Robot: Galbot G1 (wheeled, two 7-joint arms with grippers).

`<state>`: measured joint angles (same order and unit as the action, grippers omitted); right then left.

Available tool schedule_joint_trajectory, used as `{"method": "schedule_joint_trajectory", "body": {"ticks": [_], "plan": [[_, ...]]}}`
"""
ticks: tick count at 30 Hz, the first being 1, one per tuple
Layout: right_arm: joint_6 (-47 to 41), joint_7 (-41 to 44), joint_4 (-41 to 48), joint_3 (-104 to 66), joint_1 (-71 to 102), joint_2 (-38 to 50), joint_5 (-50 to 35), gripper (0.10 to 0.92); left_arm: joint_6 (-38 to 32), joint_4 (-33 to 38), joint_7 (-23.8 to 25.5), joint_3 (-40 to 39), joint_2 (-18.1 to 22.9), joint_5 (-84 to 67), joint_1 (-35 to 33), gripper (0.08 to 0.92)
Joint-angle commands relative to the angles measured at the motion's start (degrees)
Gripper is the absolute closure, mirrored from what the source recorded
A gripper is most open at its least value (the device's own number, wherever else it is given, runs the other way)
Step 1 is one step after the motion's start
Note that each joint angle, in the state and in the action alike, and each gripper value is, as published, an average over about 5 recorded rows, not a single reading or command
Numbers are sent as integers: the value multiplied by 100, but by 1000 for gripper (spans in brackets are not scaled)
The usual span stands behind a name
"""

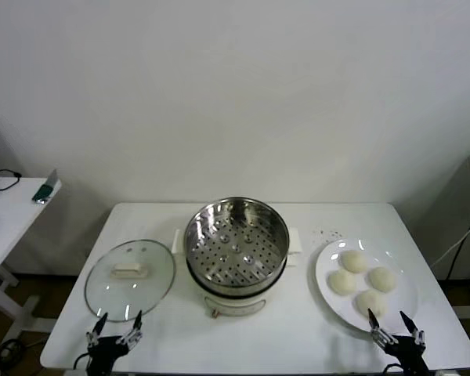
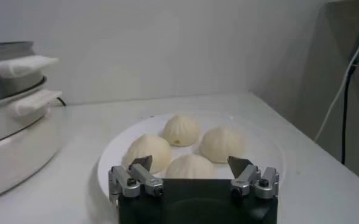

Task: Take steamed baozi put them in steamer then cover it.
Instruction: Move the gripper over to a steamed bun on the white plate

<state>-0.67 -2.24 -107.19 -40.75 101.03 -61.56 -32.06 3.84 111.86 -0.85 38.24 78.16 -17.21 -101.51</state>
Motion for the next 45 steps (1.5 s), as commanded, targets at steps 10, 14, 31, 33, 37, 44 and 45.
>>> {"method": "schedule_joint_trajectory", "body": {"ticks": [10, 14, 31, 33, 37, 44, 45], "plan": [[-2416, 2355, 977, 1405, -4066, 3060, 1404, 203, 37, 63, 12, -120, -44, -17, 173, 177], [-2059, 3848, 1454, 3236, -5648, 4016, 2175, 203, 43, 85, 33, -144, -38, -5, 199, 177], [259, 7406, 3250, 9856, -11504, 4163, 2922, 203, -21, 110, 140, -194, -99, 95, 77, 177], [144, 7370, 3365, 10063, -11646, 3929, 2809, 203, -18, 124, 147, -202, -99, 102, 89, 177], [-19, 7231, 3787, 10101, -11548, 3417, 2846, 203, -2, 149, 165, -225, -70, 108, 123, 177], [-71, 6993, 4857, 9918, -11242, 2440, 2918, 203, -11, 94, 169, -239, -43, 118, 159, 177], [-68, 6981, 4986, 9900, -11207, 2316, 2953, 203, -14, 90, 169, -237, -42, 117, 157, 177]]}}
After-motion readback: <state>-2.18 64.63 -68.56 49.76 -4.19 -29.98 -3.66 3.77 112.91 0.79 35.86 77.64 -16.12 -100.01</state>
